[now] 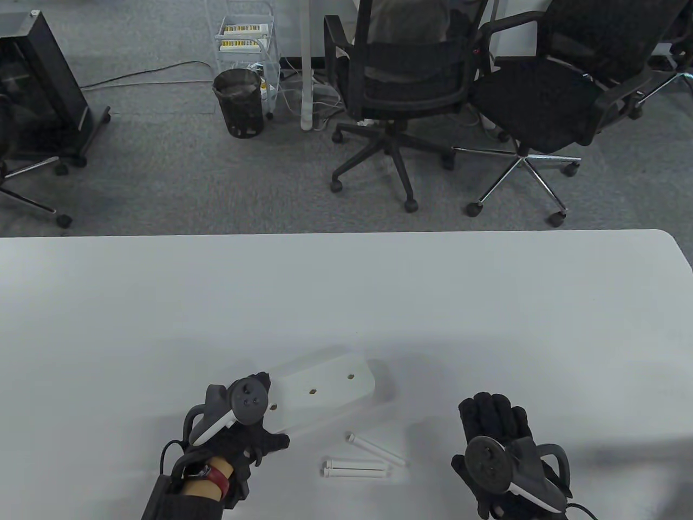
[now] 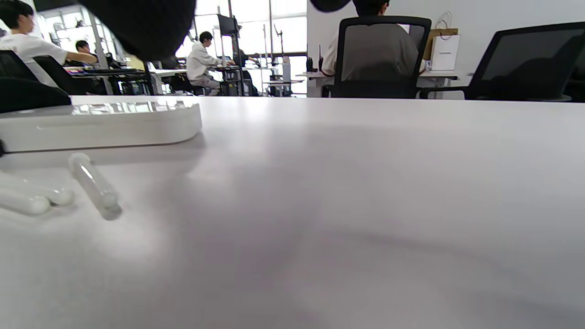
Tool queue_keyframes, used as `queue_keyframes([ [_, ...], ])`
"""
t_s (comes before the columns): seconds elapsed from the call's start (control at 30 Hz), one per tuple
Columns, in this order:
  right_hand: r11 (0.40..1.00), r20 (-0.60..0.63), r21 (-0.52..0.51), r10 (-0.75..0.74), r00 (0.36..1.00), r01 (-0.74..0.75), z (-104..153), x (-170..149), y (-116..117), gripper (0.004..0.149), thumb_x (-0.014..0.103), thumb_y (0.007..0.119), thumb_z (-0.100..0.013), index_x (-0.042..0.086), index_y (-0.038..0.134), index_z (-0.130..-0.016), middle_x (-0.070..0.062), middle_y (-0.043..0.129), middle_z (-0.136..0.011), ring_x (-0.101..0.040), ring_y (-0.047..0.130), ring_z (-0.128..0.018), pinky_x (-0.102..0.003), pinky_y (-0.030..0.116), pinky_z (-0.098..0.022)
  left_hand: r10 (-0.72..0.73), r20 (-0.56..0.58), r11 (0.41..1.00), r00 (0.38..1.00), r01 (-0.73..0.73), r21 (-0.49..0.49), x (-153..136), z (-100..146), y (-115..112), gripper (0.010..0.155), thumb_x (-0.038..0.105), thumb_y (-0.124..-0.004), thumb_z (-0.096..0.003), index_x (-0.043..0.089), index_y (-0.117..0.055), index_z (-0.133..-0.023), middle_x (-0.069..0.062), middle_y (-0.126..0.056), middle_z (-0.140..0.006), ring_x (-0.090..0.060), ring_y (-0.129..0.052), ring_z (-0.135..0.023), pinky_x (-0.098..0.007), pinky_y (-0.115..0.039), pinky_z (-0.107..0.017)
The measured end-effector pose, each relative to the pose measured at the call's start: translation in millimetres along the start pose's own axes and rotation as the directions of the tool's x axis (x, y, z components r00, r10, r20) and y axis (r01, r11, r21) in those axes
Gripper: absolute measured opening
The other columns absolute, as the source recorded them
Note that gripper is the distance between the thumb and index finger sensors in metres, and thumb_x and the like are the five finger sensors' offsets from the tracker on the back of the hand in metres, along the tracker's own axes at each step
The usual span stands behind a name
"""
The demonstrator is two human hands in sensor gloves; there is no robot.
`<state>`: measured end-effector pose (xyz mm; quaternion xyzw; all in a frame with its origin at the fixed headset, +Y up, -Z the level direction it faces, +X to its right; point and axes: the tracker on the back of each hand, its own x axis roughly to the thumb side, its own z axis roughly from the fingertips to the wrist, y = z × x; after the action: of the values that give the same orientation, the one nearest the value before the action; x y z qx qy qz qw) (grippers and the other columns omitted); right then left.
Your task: Fit Hanoi Tower parts together into a complete Hanoi Tower
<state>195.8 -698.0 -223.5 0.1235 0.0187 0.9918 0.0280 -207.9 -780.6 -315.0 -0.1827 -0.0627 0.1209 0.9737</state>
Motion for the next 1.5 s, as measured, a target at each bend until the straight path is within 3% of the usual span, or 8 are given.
queue_keyframes([
  [0.3, 0.993, 0.158, -0.078, 0.098, 0.983, -0.087, -18.9, 51.2, -32.1, 0.062, 0.036, 0.081, -0.039, 0.014, 0.064, -0.094, -0.018, 0.069, -0.101, -0.047, 0.064, -0.091, -0.064, 0.050, -0.070, -0.003, 0.001, 1.000, 1.000, 0.003, -0.002, 0.0, -0.6, -0.3, 0.118, 0.061, -0.092, -0.0342, 0.018, -0.011, -0.109, -0.016, -0.026, -0.117, -0.047, -0.032, -0.109, -0.062, -0.039, -0.075],
  [0.47, 0.973, 0.243, -0.031, 0.228, 0.943, -0.227, -35.0, 88.8, -24.0, 0.054, 0.034, 0.084, -0.037, 0.015, 0.074, -0.086, -0.015, 0.081, -0.090, -0.042, 0.076, -0.083, -0.062, 0.057, -0.068, -0.004, 0.001, 1.000, 1.000, 0.004, -0.003, -0.1, -0.8, -0.7, 0.118, 0.061, -0.092, -0.0341, 0.018, -0.011, -0.109, -0.016, -0.026, -0.117, -0.047, -0.032, -0.109, -0.062, -0.039, -0.075],
  [0.77, 0.954, 0.257, 0.082, 0.259, 0.931, -0.288, -58.5, 112.8, 12.2, 0.049, 0.033, 0.085, -0.036, 0.015, 0.078, -0.082, -0.013, 0.088, -0.082, -0.040, 0.083, -0.076, -0.060, 0.061, -0.066, -0.005, 0.002, 1.000, 1.000, 0.005, -0.003, 0.7, -0.3, -0.3, 0.118, 0.061, -0.092, -0.0345, 0.018, -0.010, -0.109, -0.017, -0.026, -0.117, -0.047, -0.031, -0.109, -0.062, -0.039, -0.075],
  [1.5, 0.931, 0.170, 0.190, 0.283, 0.944, -0.313, -81.2, 130.7, 51.9, 0.046, 0.035, 0.085, -0.036, 0.013, 0.083, -0.077, -0.012, 0.093, -0.073, -0.038, 0.088, -0.068, -0.059, 0.065, -0.064, -0.005, 0.004, 1.000, 1.000, 0.005, -0.004, 1.7, 0.9, 0.9, 0.118, 0.061, -0.091, -0.0345, 0.018, -0.010, -0.109, -0.016, -0.025, -0.117, -0.047, -0.031, -0.109, -0.062, -0.038, -0.075],
])
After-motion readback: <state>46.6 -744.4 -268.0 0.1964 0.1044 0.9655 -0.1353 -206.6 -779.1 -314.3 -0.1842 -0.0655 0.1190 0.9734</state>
